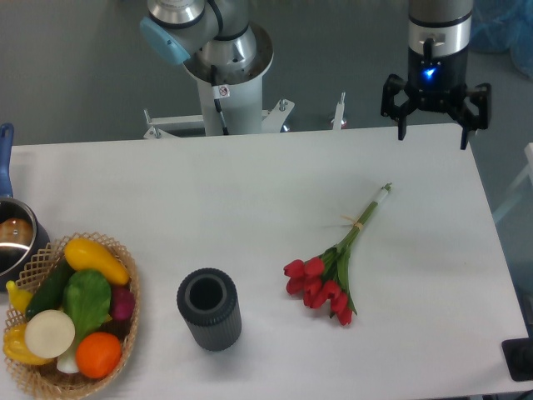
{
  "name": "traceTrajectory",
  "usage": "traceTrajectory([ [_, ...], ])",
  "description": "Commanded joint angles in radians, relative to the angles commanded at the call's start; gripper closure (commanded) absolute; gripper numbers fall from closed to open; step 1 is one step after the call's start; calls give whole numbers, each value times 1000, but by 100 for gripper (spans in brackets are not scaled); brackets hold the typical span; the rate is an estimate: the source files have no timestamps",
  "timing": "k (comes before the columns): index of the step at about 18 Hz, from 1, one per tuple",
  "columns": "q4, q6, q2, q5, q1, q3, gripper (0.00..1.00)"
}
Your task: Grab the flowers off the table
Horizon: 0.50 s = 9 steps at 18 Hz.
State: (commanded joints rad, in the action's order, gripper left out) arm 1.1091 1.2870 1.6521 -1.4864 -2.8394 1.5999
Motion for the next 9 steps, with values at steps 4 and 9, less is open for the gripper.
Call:
traceTrajectory([
  [4, -6, 0, 0, 0, 0, -3, 0],
  [9, -58, -12, 5, 2, 3, 15, 0],
])
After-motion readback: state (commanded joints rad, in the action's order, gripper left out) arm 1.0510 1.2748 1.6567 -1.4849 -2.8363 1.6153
